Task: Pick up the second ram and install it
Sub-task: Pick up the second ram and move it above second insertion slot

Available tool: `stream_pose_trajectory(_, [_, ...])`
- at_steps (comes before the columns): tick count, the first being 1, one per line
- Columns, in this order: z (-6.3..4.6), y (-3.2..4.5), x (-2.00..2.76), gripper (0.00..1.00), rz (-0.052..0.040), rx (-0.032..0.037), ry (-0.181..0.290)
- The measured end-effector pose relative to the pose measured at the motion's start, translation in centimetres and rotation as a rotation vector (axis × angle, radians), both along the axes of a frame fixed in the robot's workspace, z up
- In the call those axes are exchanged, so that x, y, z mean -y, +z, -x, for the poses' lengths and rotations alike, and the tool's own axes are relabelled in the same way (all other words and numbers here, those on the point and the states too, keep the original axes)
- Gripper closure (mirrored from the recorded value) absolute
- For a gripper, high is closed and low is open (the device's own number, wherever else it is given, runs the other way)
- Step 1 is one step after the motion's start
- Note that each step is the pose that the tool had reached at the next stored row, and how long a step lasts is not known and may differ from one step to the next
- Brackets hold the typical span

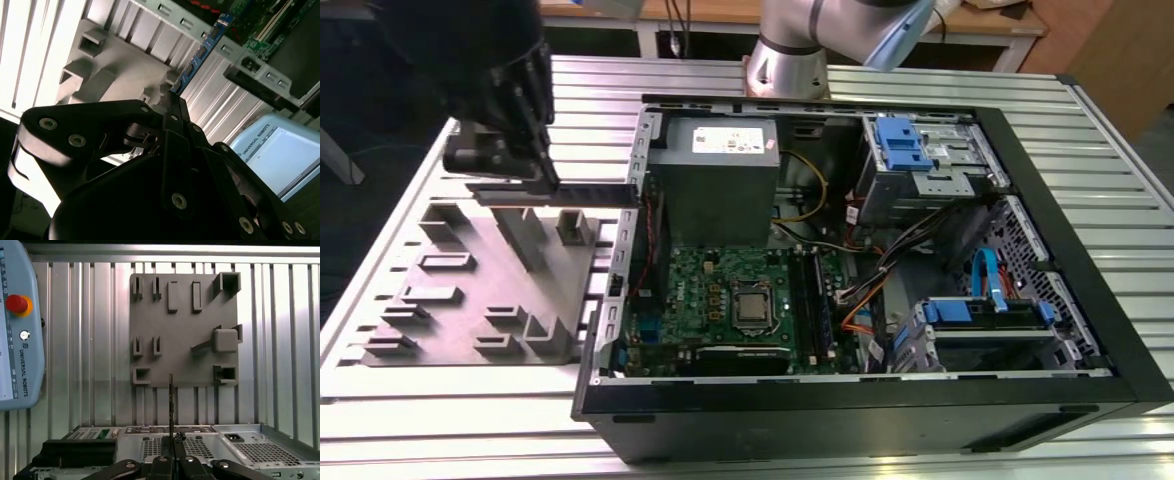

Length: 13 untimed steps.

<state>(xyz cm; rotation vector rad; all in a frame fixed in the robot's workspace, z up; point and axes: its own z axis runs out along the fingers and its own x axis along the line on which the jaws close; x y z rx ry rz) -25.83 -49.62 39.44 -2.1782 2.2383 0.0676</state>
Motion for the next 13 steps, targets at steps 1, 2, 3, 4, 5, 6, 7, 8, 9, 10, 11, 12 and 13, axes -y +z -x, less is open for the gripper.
stream_pose_trajectory(1, [-0.4,0.0,0.0,0.92,0.0,0.0,0.0])
stream_pose_trajectory(2, [-0.8,0.0,0.0,0.92,-0.0001,0.0,0.0])
stream_pose_trajectory(3, [-1.3,0.0,0.0,0.92,-0.0002,0.0,0.0])
stream_pose_trajectory(4, [-1.7,0.0,0.0,0.92,-0.0002,0.0,0.0])
stream_pose_trajectory(5, [-2.2,0.0,0.0,0.92,-0.0002,0.0,0.0])
stream_pose_trajectory(6, [-2.6,0.0,0.0,0.92,-0.0002,0.0,0.0])
stream_pose_trajectory(7, [-3.0,0.0,0.0,0.92,-0.0003,0.0,0.0])
stream_pose_trajectory(8, [-3.5,0.0,0.0,0.92,-0.0003,0.0,0.0])
stream_pose_trajectory(9, [-3.9,-0.01,0.0,0.92,-0.0004,0.0001,0.0])
stream_pose_trajectory(10, [-4.4,0.0,0.0,0.92,-0.0004,0.0,0.0])
stream_pose_trajectory(11, [-4.8,0.0,0.0,0.92,-0.0004,0.0,0.0])
stream_pose_trajectory(12, [-5.3,0.0,0.0,0.92,-0.0004,0.0,0.0])
stream_pose_trajectory(13, [-5.8,0.0,0.0,0.92,-0.0004,-0.0001,0.0])
